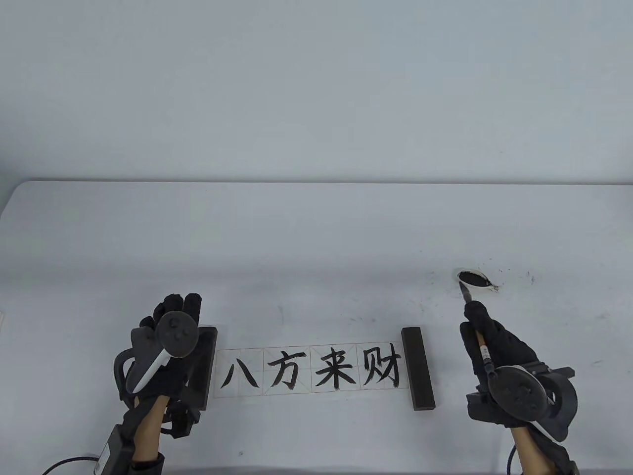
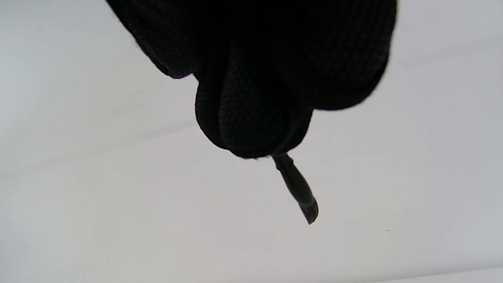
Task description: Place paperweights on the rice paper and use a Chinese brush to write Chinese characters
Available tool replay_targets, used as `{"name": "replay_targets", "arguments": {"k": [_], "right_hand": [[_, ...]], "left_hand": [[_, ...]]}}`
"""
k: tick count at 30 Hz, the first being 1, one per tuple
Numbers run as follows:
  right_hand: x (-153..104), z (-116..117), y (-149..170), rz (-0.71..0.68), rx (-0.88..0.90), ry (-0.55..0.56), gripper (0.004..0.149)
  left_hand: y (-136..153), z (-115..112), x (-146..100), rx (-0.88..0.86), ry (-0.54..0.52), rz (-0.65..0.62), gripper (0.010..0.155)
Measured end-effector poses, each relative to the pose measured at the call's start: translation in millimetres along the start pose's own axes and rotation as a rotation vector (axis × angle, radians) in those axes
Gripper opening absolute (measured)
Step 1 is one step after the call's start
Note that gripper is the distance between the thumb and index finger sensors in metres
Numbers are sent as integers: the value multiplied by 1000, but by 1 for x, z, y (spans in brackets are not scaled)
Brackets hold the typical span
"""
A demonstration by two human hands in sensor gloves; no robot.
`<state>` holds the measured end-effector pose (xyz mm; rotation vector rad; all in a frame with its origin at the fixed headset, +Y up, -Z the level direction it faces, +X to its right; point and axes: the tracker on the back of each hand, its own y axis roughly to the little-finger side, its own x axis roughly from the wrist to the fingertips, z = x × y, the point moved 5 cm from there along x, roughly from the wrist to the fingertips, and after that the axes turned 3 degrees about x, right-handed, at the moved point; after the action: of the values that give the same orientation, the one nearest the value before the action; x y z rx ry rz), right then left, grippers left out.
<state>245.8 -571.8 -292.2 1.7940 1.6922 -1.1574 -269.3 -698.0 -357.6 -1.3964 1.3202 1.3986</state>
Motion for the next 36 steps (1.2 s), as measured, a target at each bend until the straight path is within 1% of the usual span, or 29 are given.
{"name": "replay_targets", "arguments": {"k": [3,5,10,14,18,23,27,29,30,36], "right_hand": [[3,4,1,-1,-77,-14,42],[6,7,5,23,-115,-34,42],[12,14,19,80,-156,-89,46],[17,26,35,135,-207,-189,54],[20,42,50,156,-305,-280,60],[19,74,77,212,-436,-413,65],[15,100,95,224,-573,-485,67],[10,117,102,216,-630,-530,68],[9,120,103,212,-641,-539,68],[-4,158,113,167,-746,-652,68]], "left_hand": [[0,-1,1,-2,6,0,79],[0,-2,1,-1,8,0,79],[-1,-2,1,1,7,-5,79],[-1,-2,1,-2,7,-4,79],[-1,-2,0,2,5,-6,79],[-1,-2,0,1,3,-3,80],[0,-2,0,1,5,0,80],[0,-1,0,1,7,2,80],[0,-1,0,1,7,3,79],[1,0,0,1,6,9,79]]}}
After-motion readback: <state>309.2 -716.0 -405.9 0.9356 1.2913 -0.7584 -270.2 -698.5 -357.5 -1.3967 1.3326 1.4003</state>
